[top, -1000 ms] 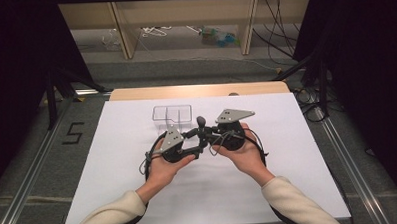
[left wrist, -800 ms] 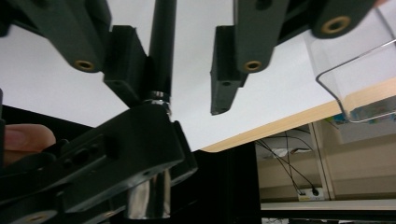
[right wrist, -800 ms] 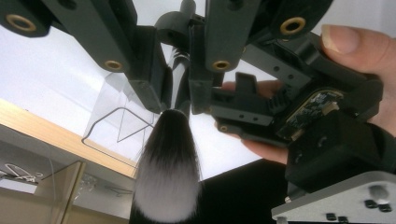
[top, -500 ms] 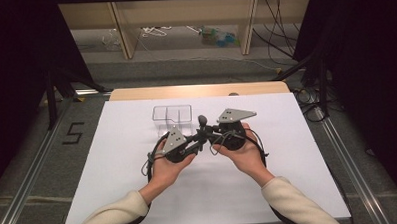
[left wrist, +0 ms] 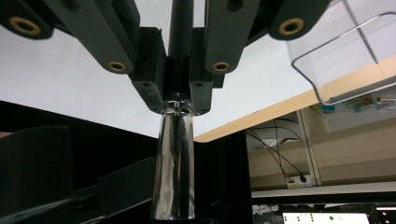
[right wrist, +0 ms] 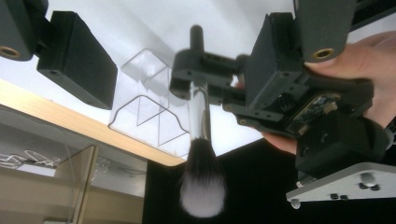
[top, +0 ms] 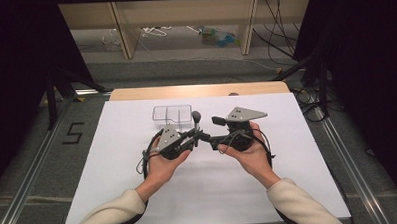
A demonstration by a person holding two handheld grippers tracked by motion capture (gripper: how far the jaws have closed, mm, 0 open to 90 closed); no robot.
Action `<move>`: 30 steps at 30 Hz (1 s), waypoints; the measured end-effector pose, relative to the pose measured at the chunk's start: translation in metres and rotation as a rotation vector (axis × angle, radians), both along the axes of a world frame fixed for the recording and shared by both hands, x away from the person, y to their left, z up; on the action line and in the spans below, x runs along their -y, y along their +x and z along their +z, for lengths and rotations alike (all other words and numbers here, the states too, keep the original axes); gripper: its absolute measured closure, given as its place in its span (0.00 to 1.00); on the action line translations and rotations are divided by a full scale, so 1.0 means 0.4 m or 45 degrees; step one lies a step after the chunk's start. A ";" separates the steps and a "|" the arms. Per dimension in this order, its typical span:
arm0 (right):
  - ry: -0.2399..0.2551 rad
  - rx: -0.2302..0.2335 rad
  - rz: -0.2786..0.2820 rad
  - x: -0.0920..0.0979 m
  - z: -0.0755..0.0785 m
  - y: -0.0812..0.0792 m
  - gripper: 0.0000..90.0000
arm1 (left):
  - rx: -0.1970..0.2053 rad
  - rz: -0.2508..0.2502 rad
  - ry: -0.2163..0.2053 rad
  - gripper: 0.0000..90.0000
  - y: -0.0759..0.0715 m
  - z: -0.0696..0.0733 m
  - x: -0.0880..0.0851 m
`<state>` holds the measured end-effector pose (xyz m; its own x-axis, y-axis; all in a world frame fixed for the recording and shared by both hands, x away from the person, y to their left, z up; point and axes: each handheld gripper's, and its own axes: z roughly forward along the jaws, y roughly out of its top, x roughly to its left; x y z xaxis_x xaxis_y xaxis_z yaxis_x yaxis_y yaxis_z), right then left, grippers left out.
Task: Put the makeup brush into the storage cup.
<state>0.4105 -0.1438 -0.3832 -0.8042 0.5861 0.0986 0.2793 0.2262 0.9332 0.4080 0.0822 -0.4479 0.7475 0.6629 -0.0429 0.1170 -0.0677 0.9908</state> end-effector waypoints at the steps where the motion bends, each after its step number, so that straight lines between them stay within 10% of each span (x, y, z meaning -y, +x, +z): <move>1: -0.013 -0.006 -0.004 0.006 0.003 -0.003 0.29 | 0.001 0.004 -0.002 0.87 0.001 0.001 -0.002; 30: 0.030 0.031 -0.034 0.140 0.006 -0.071 0.24 | 0.062 0.067 0.009 0.87 0.032 0.033 -0.042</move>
